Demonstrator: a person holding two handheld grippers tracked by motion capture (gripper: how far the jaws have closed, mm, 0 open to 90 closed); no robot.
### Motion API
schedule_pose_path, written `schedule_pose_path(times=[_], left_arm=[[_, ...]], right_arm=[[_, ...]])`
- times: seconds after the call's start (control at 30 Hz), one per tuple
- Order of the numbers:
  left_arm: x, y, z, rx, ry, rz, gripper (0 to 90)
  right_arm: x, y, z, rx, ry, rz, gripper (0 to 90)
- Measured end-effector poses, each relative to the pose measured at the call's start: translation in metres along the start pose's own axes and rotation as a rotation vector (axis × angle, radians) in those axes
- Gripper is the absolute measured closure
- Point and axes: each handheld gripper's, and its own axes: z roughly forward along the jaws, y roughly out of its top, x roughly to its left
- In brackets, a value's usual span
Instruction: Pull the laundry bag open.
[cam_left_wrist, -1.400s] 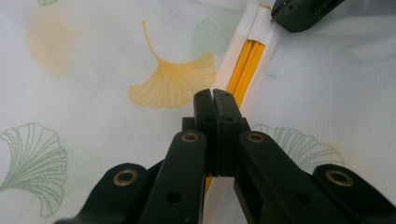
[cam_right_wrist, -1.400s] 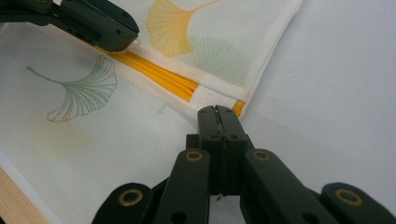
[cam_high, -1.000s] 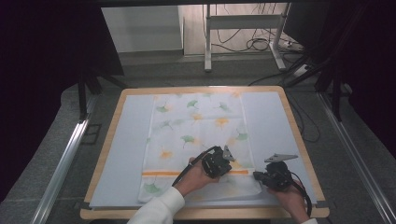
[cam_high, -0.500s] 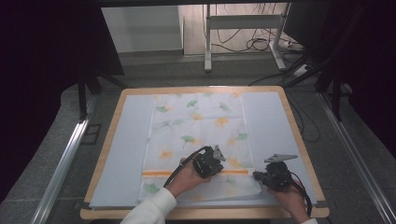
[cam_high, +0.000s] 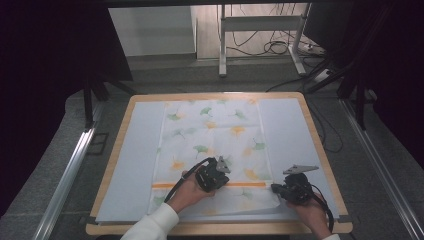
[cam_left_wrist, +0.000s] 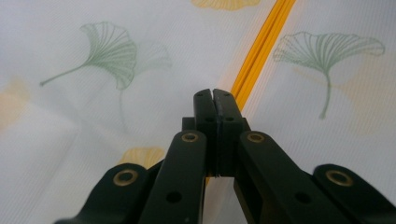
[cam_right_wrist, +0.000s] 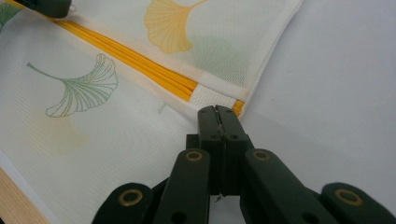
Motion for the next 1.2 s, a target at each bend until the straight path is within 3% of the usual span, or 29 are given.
schedule_pose_path(times=[0.33, 0.53, 1.2], left_arm=[[0.007, -0.015, -0.01, 0.012, 0.031, -0.016, 90.0], [0.014, -0.028, -0.018, 0.009, 0.036, -0.045, 90.0], [0.024, -0.054, -0.036, 0.021, 0.064, -0.085, 90.0]], right_arm=[[0.0, 0.0, 0.0, 0.002, -0.001, 0.0, 90.0], [0.0, 0.0, 0.0, 0.001, 0.0, 0.0, 90.0], [0.0, 0.0, 0.0, 0.001, 0.003, -0.002, 90.0]])
